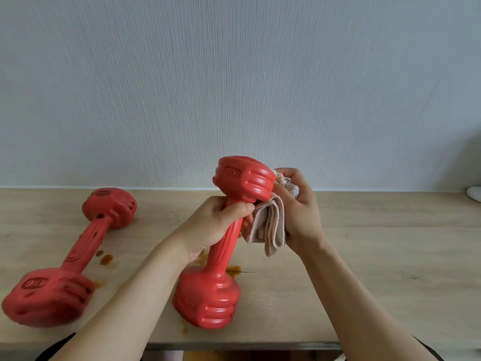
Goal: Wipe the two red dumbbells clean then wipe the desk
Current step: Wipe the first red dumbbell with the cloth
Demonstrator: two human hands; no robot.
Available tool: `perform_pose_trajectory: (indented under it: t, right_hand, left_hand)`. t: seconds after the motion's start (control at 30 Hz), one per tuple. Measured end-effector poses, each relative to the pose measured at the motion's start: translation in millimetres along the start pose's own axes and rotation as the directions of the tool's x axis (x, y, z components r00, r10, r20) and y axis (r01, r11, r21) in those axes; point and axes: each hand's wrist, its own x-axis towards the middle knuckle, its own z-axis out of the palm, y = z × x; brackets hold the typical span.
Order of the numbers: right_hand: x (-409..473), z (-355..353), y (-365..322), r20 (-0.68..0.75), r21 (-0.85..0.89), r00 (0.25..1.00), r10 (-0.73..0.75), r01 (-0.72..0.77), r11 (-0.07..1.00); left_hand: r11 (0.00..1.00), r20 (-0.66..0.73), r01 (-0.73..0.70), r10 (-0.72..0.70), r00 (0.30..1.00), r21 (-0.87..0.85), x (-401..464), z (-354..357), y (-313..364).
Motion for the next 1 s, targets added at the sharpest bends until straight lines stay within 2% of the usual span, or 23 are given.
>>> perform_pose_trajectory:
  t: [0.07, 0.13, 0.2, 0.3, 0.37, 0.43, 0.47, 0.53, 0.63, 0.7, 0.9, 0.93, 1.0]
  right_hand:
    - [0, 0, 0, -0.028, -0.051, 0.999, -0.041, 0.040, 0.998]
    - [0, 3, 1, -0.038, -0.161, 0.994, -0.107, 0.100, 0.982]
    - [-2, 10, -3, -0.038, -0.300, 0.984, -0.177, 0.157, 0.941]
    - [-10, 21, -12, -0.005, -0.448, 0.961, -0.275, 0.244, 0.860]
    - [-18, 27, -14, 0.047, -0.556, 0.920, -0.389, 0.347, 0.755]
    - [-24, 32, -14, 0.137, -0.665, 0.838, -0.528, 0.473, 0.578]
    - [-24, 33, -14, 0.163, -0.682, 0.808, -0.566, 0.507, 0.527]
    - [-22, 31, -15, 0.157, -0.663, 0.817, -0.555, 0.504, 0.554]
    - [-17, 19, -13, 0.109, -0.629, 0.899, -0.425, 0.393, 0.670]
    - [-16, 13, -13, 0.089, -0.635, 0.922, -0.378, 0.345, 0.691]
    - [-22, 30, -20, 0.167, -0.653, 0.834, -0.527, 0.494, 0.575]
    - [-21, 28, -20, 0.166, -0.645, 0.841, -0.514, 0.487, 0.589]
    - [-18, 22, -19, 0.131, -0.598, 0.892, -0.434, 0.420, 0.683]
  left_hand:
    - [0.980, -0.119, -0.056, 0.080, 0.990, 0.192, 1, -6, -4]
    - [0.937, -0.223, -0.052, 0.136, 0.965, 0.345, -2, -8, -4]
    - [0.942, -0.307, -0.008, 0.117, 0.944, 0.335, -4, -7, -2]
    - [0.942, -0.364, 0.015, 0.114, 0.925, 0.335, -4, -4, -1]
    - [0.948, -0.371, 0.010, 0.115, 0.922, 0.319, -3, -4, -2]
    - [0.951, -0.364, 0.013, 0.106, 0.925, 0.309, -3, -4, -3]
    - [0.955, -0.352, 0.011, 0.099, 0.931, 0.298, -4, -3, -3]
    - [0.969, -0.325, 0.001, 0.083, 0.942, 0.249, -5, -1, -5]
    - [0.985, -0.304, 0.014, 0.040, 0.952, 0.174, -5, -2, -6]
    - [0.989, -0.287, 0.015, 0.028, 0.958, 0.148, -5, -2, -6]
    - [0.987, -0.313, 0.010, 0.043, 0.949, 0.163, -3, -3, -6]
    - [0.987, -0.302, 0.001, 0.047, 0.952, 0.159, -3, -2, -6]
    - [0.992, -0.281, -0.004, 0.040, 0.959, 0.128, -4, 0, -6]
